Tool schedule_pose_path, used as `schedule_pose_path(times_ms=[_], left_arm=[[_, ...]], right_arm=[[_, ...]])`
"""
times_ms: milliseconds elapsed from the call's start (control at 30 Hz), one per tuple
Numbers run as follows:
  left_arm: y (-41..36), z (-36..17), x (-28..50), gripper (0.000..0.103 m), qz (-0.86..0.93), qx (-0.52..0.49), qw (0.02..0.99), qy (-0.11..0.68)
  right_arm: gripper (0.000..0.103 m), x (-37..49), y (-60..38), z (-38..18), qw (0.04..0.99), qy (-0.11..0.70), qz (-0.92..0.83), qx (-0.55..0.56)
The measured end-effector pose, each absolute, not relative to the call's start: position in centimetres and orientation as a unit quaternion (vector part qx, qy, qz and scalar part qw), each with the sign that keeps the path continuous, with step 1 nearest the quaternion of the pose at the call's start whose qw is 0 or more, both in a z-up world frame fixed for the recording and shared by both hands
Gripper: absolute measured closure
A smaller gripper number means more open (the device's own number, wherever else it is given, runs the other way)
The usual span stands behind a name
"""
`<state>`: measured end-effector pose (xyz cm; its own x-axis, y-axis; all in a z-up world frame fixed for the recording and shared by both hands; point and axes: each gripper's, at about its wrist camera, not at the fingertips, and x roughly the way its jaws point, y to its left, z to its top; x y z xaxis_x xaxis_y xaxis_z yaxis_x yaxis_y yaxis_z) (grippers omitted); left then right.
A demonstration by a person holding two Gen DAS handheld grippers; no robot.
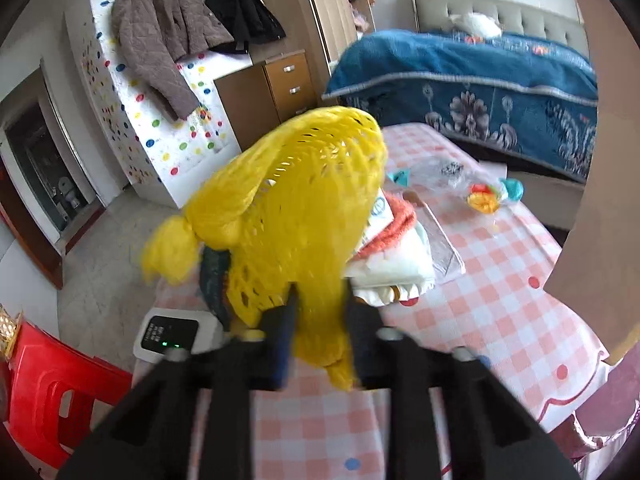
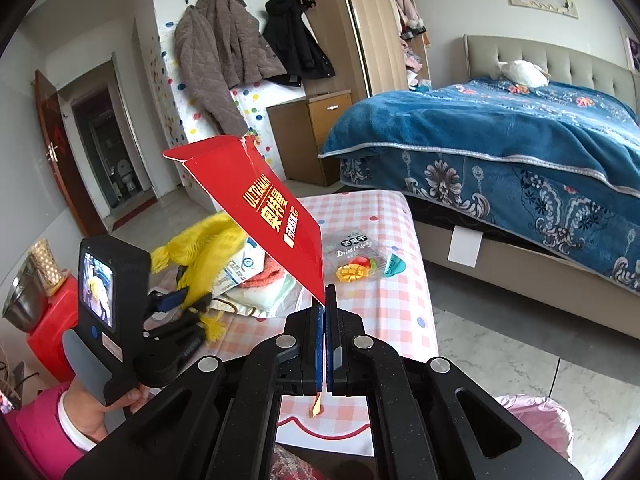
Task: Collect trash
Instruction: 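Grasp the yellow foam net with the left gripper and lift it, then carry both items to the pink wastebasket and open both grippers over it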
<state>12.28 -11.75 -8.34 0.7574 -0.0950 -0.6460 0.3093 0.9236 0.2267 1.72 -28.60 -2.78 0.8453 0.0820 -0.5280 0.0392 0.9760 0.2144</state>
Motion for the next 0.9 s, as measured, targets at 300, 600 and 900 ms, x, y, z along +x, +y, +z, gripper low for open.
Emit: schedule_pose_path(times_ms=[300, 600, 900], left_arm=[[-6.9, -1.0, 5.6, 0.091, -0.205, 0.091, 0.942, 0.249], [-10.5, -1.7, -1.3, 0.091, -0.271, 0.138, 0.926, 0.222], [-17.1, -4.4, -5.5, 0.091, -0.381, 0.171, 0.880, 0.224]], right_arm=[[0.103, -1.3, -27.3, -0.7, 0.964, 0.247, 0.000, 0.100], [0.103, -5.2, -27.3, -0.6, 0.962, 0.251, -0.031, 0.104], [0.103, -11.3, -31.4, -2.1, 0.950, 0.261, -0.123, 0.121]])
